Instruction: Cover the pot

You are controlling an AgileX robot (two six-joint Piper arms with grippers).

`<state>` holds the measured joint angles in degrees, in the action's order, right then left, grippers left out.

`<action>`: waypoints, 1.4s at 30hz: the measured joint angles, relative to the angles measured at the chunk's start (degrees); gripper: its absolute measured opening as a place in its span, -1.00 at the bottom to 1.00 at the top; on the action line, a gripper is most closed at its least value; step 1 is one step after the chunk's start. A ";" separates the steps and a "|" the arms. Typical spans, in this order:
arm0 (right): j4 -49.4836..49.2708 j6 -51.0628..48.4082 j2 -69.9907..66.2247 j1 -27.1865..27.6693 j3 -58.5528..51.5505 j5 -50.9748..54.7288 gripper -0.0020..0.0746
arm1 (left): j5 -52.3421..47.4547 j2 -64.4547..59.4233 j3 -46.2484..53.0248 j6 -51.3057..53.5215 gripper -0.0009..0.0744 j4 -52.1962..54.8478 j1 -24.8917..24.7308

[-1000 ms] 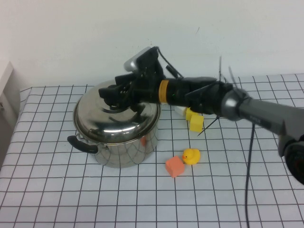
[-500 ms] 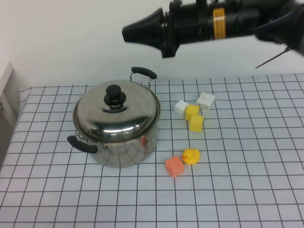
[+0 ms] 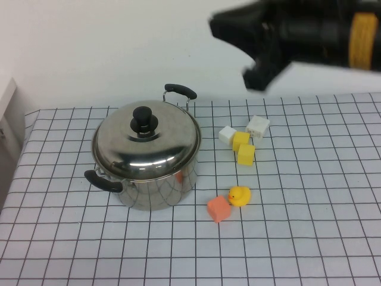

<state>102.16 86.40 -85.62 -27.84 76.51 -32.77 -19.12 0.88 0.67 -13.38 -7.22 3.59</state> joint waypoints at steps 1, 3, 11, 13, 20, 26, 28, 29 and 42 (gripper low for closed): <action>-0.11 -0.71 2.78 -0.83 -3.73 2.87 -0.93 | 0.00 0.00 0.00 0.00 -0.98 0.00 0.00; -0.11 -1.20 7.34 -1.69 -9.49 7.11 -0.93 | 0.00 0.00 0.00 0.00 -0.98 0.00 0.00; -0.70 -1.69 19.21 -3.08 -23.39 18.73 -0.93 | 0.00 0.00 0.00 0.00 -0.98 0.00 0.00; -0.91 -1.69 22.09 -3.08 -26.35 20.26 -0.93 | 0.00 0.00 0.00 0.00 -0.98 0.00 0.00; -9.99 -11.11 33.44 -3.21 -37.94 24.67 -0.93 | 0.00 0.00 0.00 0.14 -0.98 0.00 0.00; -68.02 -67.70 44.28 -3.21 -50.20 41.51 -0.94 | 0.00 0.00 0.00 0.14 -0.98 0.00 0.00; -81.22 -79.68 49.77 -3.21 -53.78 46.34 -0.94 | 0.00 0.00 0.00 0.14 -0.98 0.00 0.00; -86.43 -84.50 53.07 -2.94 -55.75 48.09 -0.94 | 0.00 0.00 0.00 0.14 -0.98 0.00 0.00; -100.09 -99.21 83.95 24.90 -71.66 50.42 -0.94 | 0.00 0.00 0.00 0.14 -0.98 0.00 0.00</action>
<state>2.08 -12.81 -1.68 -2.94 4.85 17.65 -19.12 0.88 0.67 -13.25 -7.22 3.59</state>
